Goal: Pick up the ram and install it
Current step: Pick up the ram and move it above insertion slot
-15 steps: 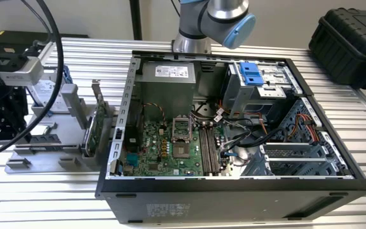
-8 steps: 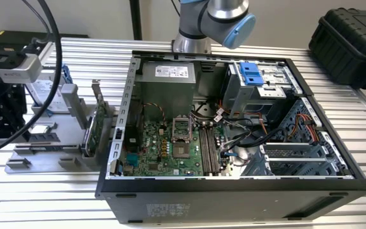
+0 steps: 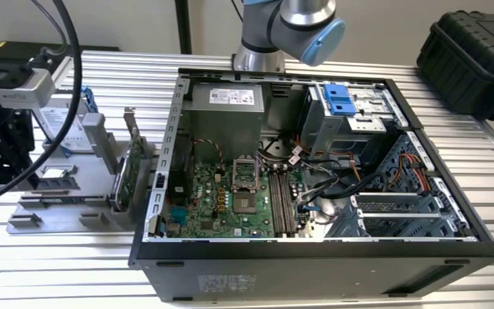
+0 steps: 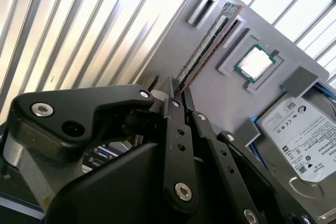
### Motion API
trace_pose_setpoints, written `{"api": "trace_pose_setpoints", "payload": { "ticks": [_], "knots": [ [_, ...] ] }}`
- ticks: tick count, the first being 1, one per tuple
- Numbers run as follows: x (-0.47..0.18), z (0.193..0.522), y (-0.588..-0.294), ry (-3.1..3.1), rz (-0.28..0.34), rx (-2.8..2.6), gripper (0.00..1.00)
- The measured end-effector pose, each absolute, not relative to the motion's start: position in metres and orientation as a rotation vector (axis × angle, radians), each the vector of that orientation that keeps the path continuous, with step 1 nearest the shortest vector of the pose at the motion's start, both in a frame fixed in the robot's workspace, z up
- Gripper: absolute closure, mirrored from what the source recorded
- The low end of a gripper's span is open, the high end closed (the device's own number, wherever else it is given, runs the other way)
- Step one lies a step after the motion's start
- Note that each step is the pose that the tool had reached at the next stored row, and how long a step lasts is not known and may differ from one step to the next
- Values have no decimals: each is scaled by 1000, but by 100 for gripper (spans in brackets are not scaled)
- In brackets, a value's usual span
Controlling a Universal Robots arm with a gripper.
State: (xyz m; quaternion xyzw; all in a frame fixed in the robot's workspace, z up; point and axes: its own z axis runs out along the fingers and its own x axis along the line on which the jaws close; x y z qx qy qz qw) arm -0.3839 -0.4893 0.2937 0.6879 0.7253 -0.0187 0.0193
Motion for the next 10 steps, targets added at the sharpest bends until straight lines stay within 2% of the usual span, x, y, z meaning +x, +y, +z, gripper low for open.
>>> {"api": "trace_pose_setpoints", "payload": {
  "ticks": [10],
  "knots": [
    [-384, 300, -489, 2251, -58, 2135, 100]
  ]
}}
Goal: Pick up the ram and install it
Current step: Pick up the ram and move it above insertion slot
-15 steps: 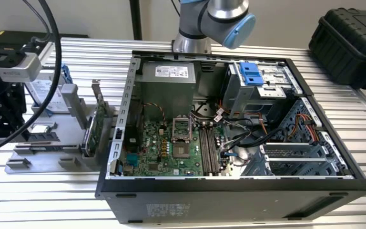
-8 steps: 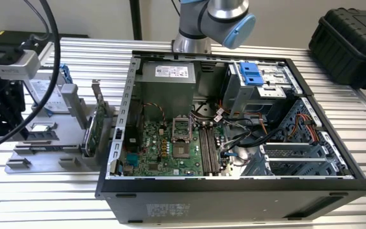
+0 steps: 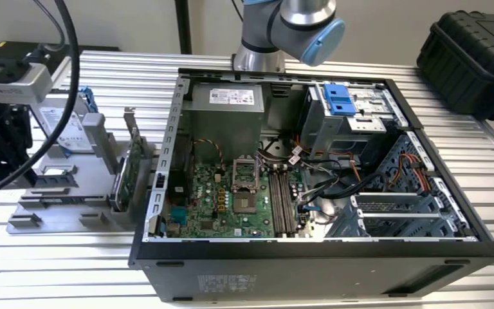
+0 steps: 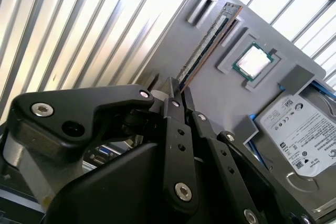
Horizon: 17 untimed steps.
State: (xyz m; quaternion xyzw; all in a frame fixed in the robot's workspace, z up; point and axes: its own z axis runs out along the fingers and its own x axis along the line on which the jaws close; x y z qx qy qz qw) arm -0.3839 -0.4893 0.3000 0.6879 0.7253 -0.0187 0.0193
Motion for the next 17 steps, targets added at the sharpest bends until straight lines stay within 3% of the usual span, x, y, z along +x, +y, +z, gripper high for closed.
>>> {"api": "trace_pose_setpoints", "payload": {
  "ticks": [17],
  "knots": [
    [-384, 310, -489, 2251, -58, 2135, 100]
  ]
}}
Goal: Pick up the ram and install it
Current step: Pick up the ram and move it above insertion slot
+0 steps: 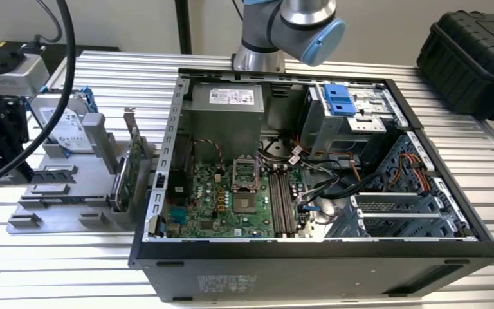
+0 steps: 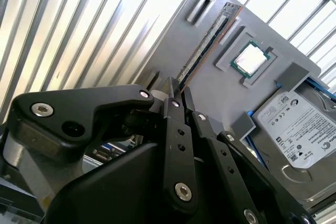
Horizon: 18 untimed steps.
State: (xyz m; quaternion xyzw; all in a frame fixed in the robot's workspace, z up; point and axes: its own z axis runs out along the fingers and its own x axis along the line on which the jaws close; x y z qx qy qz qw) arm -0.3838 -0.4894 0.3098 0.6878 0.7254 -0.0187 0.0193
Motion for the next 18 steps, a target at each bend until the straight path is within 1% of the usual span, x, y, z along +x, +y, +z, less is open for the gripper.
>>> {"api": "trace_pose_setpoints", "payload": {
  "ticks": [18],
  "knots": [
    [-384, 319, -489, 2251, -58, 2135, 100]
  ]
}}
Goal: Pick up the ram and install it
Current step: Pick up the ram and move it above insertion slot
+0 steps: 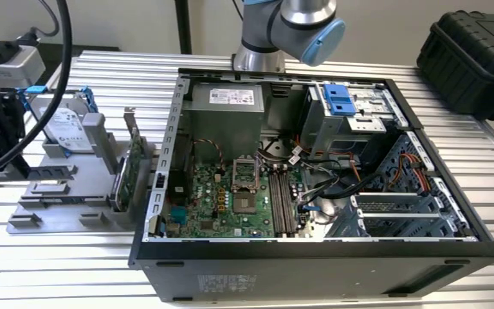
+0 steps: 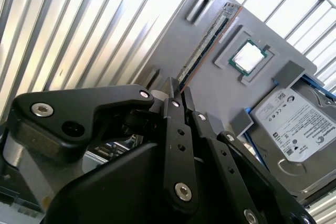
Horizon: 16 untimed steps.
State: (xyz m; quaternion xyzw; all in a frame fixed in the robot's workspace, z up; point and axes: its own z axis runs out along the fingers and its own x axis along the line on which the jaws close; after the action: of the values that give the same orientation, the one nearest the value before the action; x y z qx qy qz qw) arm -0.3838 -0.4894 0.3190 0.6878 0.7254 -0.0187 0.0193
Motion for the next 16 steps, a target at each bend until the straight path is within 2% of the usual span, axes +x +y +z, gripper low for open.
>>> {"api": "trace_pose_setpoints", "payload": {
  "ticks": [16],
  "knots": [
    [-384, 325, -489, 2251, -58, 2135, 100]
  ]
}}
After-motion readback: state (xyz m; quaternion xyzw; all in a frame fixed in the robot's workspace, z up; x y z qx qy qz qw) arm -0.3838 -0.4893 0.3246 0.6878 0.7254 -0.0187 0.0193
